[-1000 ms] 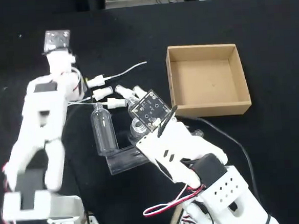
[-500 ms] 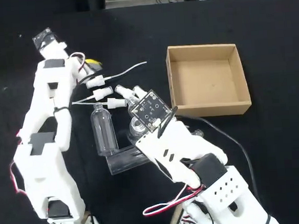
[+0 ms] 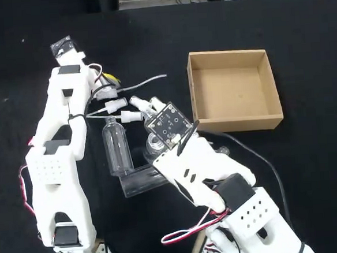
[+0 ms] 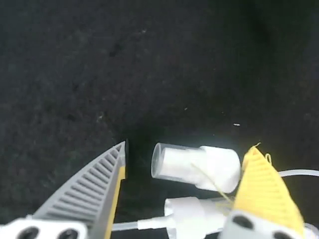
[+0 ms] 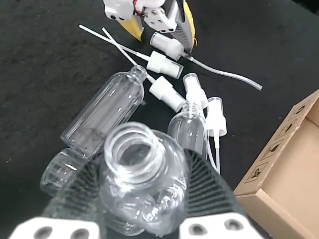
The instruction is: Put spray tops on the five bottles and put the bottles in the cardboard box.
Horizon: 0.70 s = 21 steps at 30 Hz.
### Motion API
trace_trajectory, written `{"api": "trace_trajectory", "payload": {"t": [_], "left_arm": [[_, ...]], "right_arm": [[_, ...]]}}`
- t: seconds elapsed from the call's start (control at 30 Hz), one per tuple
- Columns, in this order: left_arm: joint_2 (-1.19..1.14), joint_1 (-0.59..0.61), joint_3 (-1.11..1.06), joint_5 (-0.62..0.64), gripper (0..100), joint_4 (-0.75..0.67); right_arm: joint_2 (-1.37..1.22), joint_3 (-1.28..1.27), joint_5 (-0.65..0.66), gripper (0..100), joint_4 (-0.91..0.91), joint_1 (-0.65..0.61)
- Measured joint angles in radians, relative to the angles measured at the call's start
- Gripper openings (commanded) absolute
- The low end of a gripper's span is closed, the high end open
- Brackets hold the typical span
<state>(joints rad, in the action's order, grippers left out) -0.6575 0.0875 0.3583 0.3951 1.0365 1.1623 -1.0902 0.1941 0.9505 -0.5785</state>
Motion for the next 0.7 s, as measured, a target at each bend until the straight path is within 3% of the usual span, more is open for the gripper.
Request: {"api": "trace_trajectory", "payload": {"t": [0.3, 0.7], "left_arm": [[-0.06, 0.0, 0.083, -0.172, 16, 0.021], [-0.063, 0.117, 0.259, -0.204, 16, 0.063]], "right_arm": [[0.0, 0.0, 0.0, 1.1, 0.0, 0.0], [0.0, 0.0, 0.0, 1.1, 0.0, 0.0]]}}
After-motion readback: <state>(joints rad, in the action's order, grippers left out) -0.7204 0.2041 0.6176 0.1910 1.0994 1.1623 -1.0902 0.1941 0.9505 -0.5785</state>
